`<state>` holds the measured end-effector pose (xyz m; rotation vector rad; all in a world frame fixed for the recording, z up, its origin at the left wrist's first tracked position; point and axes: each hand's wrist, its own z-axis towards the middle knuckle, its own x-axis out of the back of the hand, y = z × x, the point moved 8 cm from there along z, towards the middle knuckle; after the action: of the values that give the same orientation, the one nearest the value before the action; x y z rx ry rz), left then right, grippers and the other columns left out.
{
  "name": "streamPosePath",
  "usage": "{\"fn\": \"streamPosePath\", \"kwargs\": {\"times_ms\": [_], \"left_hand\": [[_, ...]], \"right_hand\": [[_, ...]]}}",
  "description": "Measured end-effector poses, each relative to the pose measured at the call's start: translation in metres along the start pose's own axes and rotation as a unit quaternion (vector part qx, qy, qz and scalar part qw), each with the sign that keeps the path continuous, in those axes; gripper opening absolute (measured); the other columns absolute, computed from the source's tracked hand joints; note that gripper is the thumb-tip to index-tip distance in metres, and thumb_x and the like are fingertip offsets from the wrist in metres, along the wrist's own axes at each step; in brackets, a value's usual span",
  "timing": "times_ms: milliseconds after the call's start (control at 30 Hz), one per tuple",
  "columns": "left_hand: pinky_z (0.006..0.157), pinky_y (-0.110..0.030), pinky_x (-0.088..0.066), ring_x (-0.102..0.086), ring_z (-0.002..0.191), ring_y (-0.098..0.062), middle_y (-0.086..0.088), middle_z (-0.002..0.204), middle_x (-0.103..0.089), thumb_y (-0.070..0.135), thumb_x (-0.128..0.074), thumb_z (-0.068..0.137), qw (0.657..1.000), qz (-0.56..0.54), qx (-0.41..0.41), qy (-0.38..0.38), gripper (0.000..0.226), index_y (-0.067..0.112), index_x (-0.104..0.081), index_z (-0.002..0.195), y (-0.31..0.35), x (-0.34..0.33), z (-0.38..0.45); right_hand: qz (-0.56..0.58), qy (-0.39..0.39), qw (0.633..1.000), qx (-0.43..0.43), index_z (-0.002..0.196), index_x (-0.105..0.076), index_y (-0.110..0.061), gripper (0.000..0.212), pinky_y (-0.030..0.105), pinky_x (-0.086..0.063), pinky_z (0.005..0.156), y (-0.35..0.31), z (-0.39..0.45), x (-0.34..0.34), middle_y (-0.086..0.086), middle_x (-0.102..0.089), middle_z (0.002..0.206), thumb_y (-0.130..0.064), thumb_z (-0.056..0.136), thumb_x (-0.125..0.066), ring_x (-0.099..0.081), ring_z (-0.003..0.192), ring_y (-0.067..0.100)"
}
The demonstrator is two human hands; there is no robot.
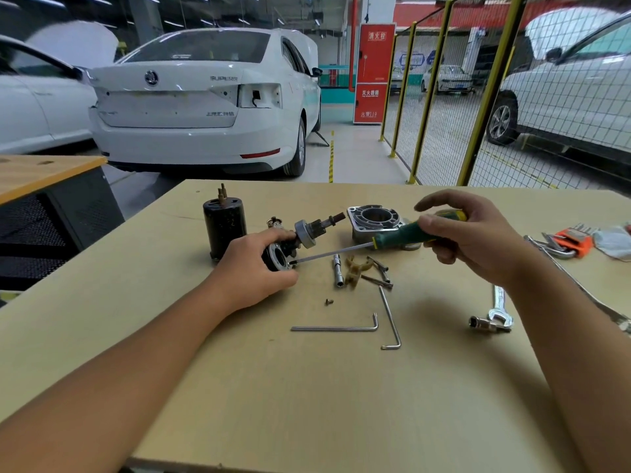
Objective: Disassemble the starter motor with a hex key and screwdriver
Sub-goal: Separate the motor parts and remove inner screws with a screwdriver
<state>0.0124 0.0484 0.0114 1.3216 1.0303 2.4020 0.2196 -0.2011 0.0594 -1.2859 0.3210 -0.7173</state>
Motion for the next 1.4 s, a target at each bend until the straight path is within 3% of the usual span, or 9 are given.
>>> {"fn": "streamPosePath", "kwargs": {"times_ms": [167,333,533,633,733,933,1133,1300,1400], "left_hand": [[0.077,0.004,-0.040,-0.057,0.101,0.019,0.027,0.113,-0.063,0.024,-0.085,0.076,1.000,-0.004,0.006,-0.004,0.061,0.045,-0.064,0.130,-0.002,0.000,0.000],[0.077,0.004,-0.040,-0.060,0.100,0.016,0.024,0.115,-0.065,0.024,-0.085,0.075,1.000,-0.005,0.008,-0.007,0.062,0.045,-0.064,0.130,-0.004,-0.001,0.000],[0.080,-0.001,-0.042,-0.062,0.100,0.011,0.020,0.116,-0.066,0.026,-0.085,0.075,1.000,0.002,0.006,-0.010,0.063,0.044,-0.064,0.132,-0.003,-0.001,0.001],[0.081,-0.003,-0.042,-0.061,0.100,0.012,0.020,0.117,-0.066,0.026,-0.085,0.076,1.000,0.001,0.005,-0.010,0.064,0.044,-0.064,0.133,-0.003,-0.001,0.001],[0.082,-0.003,-0.043,-0.061,0.100,0.012,0.020,0.116,-0.066,0.026,-0.085,0.075,1.000,0.003,0.007,-0.010,0.064,0.043,-0.064,0.133,-0.004,-0.001,0.000],[0.082,-0.004,-0.042,-0.060,0.101,0.013,0.022,0.117,-0.064,0.026,-0.085,0.075,1.000,0.004,0.007,-0.009,0.064,0.045,-0.063,0.133,-0.005,-0.002,0.001],[0.083,-0.006,-0.043,-0.062,0.102,0.010,0.018,0.118,-0.066,0.038,-0.080,0.068,1.000,0.007,0.011,-0.018,0.068,0.048,-0.062,0.133,-0.006,-0.003,0.001],[0.085,-0.006,-0.044,-0.062,0.102,0.012,0.019,0.118,-0.067,0.045,-0.075,0.063,1.000,0.018,0.009,-0.022,0.071,0.049,-0.061,0.133,-0.006,-0.004,0.002],[0.093,-0.020,-0.051,-0.063,0.104,-0.002,0.009,0.120,-0.065,0.047,-0.073,0.064,0.998,0.049,0.001,-0.025,0.073,0.049,-0.058,0.136,-0.006,-0.005,0.001]], "right_hand": [[0.028,-0.033,0.999,-0.004,0.107,-0.071,-0.013,0.042,0.033,-0.057,0.063,0.004,0.000,-0.003,0.016,-0.061,0.103,-0.009,0.068,-0.084,-0.063,0.074,0.025],[-0.023,-0.006,0.999,-0.035,0.108,-0.069,-0.019,0.032,0.033,-0.046,0.046,0.010,0.002,-0.002,0.020,-0.066,0.081,-0.045,0.088,-0.066,-0.052,0.054,0.025],[0.060,-0.033,0.998,0.000,0.107,-0.071,-0.015,0.041,0.033,-0.053,0.061,0.005,0.002,-0.002,0.012,-0.060,0.097,-0.003,0.071,-0.085,-0.062,0.074,0.023],[0.047,-0.019,0.999,-0.008,0.102,-0.072,-0.012,0.026,0.036,-0.052,0.055,0.005,0.003,-0.007,0.014,-0.065,0.086,-0.023,0.080,-0.080,-0.057,0.064,0.028],[-0.011,-0.011,1.000,-0.026,0.103,-0.071,-0.016,0.035,0.033,-0.045,0.047,0.008,0.002,-0.004,0.017,-0.066,0.075,-0.045,0.083,-0.075,-0.051,0.054,0.027],[0.053,-0.025,0.998,-0.001,0.108,-0.069,-0.013,0.046,0.034,-0.055,0.061,0.007,0.002,-0.006,0.012,-0.062,0.092,-0.007,0.065,-0.085,-0.063,0.072,0.025],[-0.026,0.017,0.999,-0.030,0.103,-0.069,-0.015,0.040,0.035,-0.044,0.046,0.011,0.003,-0.004,0.020,-0.063,0.075,-0.049,0.082,-0.070,-0.049,0.051,0.025],[0.042,-0.015,0.999,0.009,0.108,-0.070,-0.015,0.039,0.034,-0.049,0.056,0.005,0.003,-0.001,0.014,-0.057,0.088,-0.014,0.071,-0.083,-0.056,0.066,0.023],[0.061,-0.029,0.998,0.015,0.108,-0.071,-0.014,0.041,0.034,-0.054,0.062,0.004,0.003,-0.005,0.014,-0.060,0.095,-0.010,0.069,-0.083,-0.061,0.074,0.026]]}}
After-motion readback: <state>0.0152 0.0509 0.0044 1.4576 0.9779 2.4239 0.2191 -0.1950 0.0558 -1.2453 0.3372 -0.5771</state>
